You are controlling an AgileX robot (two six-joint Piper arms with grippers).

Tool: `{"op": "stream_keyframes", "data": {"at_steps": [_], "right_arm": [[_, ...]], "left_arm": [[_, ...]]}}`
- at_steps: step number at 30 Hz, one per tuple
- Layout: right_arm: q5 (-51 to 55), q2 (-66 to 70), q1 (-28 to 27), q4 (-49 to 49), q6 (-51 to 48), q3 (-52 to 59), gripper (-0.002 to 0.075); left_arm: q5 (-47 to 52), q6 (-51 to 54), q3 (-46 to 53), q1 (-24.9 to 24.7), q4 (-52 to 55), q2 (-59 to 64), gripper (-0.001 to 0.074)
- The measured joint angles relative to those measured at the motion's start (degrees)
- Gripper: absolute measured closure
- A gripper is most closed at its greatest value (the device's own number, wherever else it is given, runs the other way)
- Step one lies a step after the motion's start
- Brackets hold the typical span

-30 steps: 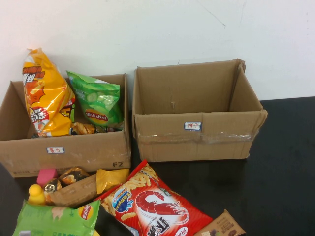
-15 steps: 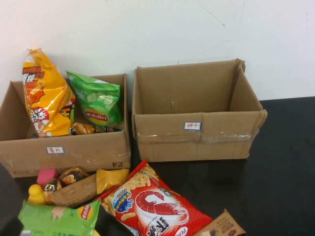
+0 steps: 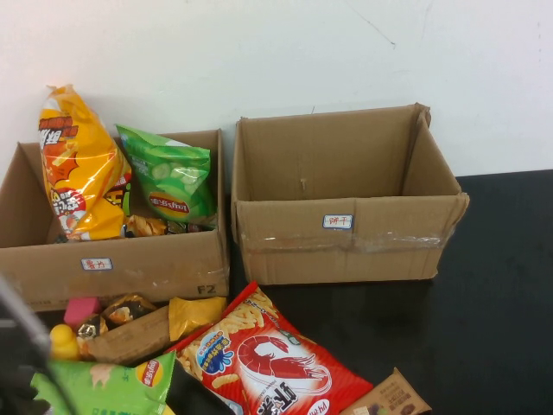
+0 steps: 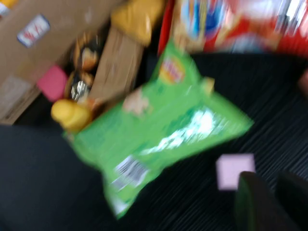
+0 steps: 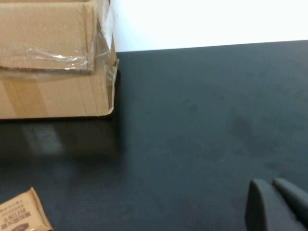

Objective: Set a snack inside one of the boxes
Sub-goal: Pick up the potato chip

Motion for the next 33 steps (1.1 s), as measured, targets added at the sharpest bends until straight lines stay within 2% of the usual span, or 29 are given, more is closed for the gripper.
{"op": "stream_keyframes", "data": {"at_steps": [2,7,8,10,14,20,33], "right_arm": [[0.0,0.0,0.0,0.0,0.0,0.0,0.0727],[0.0,0.0,0.0,0.0,0.0,0.0,0.0727],[0.0,0.0,0.0,0.0,0.0,0.0,0.0727],[0.0,0.0,0.0,0.0,0.0,0.0,0.0727],[0.0,0.0,0.0,0.0,0.0,0.0,0.0727],[0.0,0.0,0.0,0.0,0.0,0.0,0.0727],[0.0,0.0,0.0,0.0,0.0,0.0,0.0727]], "left_arm": [[-0.74,-0.3,-0.02,-3.11,4.94,4.45,0.0576],[-7.95,-5.99,-0.02,-8.18,11.29,16.0,0.0195],[-10.2,-7.95,-0.02,-8.65,12.15,18.36,0.0141],[-14.5,-12.73,-0.11,-9.07,13.16,22.94,0.0083],[-20.95,-20.6,-0.11,-9.65,14.47,31.2,0.005],[-28.02,-24.89,-0.36,-11.93,16.82,42.0,0.0043],[-30.17,-34.89,-7.52,-13.61,27.75,58.4,0.0041]]}}
